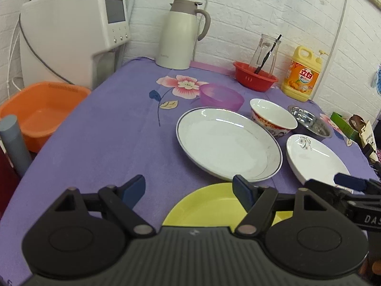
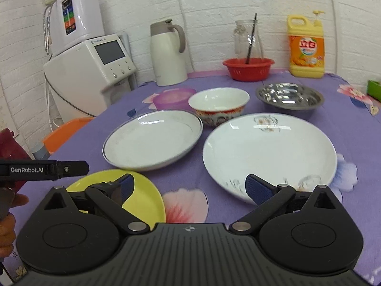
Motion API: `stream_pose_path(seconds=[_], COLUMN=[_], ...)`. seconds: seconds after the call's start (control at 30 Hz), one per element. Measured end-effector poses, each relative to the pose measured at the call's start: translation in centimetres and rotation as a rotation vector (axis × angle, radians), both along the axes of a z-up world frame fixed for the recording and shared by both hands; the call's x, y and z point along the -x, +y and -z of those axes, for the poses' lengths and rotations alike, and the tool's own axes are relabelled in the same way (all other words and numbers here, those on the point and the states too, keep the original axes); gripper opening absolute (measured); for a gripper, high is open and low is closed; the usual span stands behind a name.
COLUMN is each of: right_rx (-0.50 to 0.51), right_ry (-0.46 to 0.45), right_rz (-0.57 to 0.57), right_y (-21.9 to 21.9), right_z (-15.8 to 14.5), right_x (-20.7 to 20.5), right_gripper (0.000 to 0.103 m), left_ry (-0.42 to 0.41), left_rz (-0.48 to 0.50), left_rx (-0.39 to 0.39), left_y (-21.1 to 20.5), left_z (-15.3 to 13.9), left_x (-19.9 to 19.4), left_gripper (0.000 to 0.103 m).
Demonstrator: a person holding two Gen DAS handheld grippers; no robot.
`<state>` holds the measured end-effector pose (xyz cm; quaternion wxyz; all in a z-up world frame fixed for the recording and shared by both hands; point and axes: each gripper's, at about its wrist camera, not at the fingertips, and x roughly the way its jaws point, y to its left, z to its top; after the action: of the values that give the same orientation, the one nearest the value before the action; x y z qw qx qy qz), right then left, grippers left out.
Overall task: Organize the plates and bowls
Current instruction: 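Lift the yellow plate with the left tool and set it down aside, then grasp the rim of the white gold-rimmed plate with the left tool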
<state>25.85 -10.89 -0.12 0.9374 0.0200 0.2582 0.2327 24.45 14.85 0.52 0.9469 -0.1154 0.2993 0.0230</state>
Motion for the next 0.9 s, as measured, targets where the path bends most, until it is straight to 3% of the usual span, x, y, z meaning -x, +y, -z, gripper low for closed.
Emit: stream_pose_path(seconds=[0.13, 0.27, 0.37, 0.6, 0.67, 0.8, 0.9], right_rx=[0.074, 0.109, 0.129, 0.171, 0.217, 0.182, 0.161], right_ry=[-0.046, 0.001, 0.038, 0.128, 0.108, 0.129, 0.118], right_rz=[-0.065, -0.103, -0.119, -0.170, -0.159, -0.196, -0.131], right_y=[2.5, 4.9, 6.1, 8.3, 9.2, 9.5, 8.0], right_z=[-0.8, 0.0, 0.5, 1.9, 2.0, 1.6, 1.3], right_x=[-4.4, -8.8, -10.9, -13.2, -12.9, -12.9, -13.2], right_gripper=[0.103, 0.103, 0.103, 0.103, 0.103, 0.103, 0.103], left_ry=[-0.005, 0.004, 0.017, 0.043, 0.042, 0.040, 0.049], left_rz=[-0.014, -0.021, -0.021, -0.047, -0.044, -0.010, 0.014], left_rx=[-0.043, -0.074, -0.046, 0.006, 0.012, 0.018, 0.013], left_y=[0.5, 1.4, 2.5, 4.5, 4.8, 4.7, 4.1], left_z=[-0.9, -1.0, -0.5, 0.9, 1.1, 1.4, 1.8], left_x=[-2.2, -4.6, -6.2, -8.2, -8.5, -9.5, -10.5], left_gripper=[0.074, 0.074, 0.074, 0.074, 0.074, 0.073, 0.073])
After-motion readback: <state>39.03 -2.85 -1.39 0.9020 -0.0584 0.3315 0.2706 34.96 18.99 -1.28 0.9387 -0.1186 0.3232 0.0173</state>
